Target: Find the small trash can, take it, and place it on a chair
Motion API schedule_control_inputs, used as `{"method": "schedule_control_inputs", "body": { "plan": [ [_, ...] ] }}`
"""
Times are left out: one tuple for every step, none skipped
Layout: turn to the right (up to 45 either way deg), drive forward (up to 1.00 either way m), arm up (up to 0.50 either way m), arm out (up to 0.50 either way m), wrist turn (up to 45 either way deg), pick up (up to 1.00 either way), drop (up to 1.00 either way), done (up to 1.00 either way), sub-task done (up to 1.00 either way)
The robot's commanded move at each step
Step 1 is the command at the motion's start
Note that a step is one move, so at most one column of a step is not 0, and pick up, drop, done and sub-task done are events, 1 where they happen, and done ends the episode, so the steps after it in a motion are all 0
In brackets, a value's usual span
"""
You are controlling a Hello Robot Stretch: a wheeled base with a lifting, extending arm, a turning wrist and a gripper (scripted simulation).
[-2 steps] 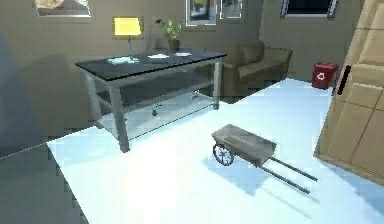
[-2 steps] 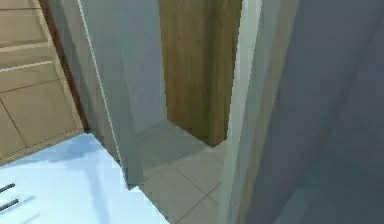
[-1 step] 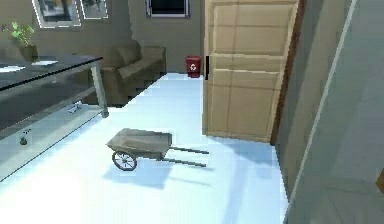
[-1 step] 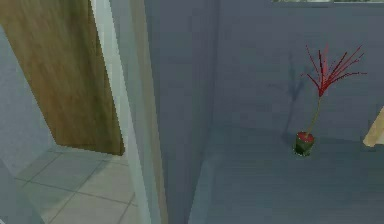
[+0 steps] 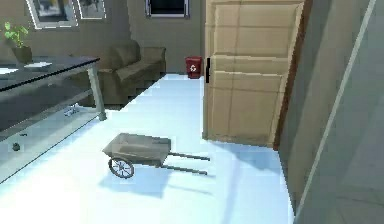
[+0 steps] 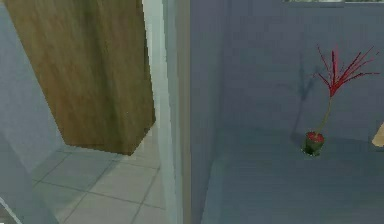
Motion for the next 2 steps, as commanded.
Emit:
{"method": "schedule_control_inputs", "body": {
  "plan": [
    [33.0, 0.0, 0.0, 0.0, 0.0, 0.0, 0.0, 0.0, 0.0],
    [0.0, 0.8, 0.0, 0.0, 0.0, 0.0, 0.0, 0.0, 0.0]
  ]
}}
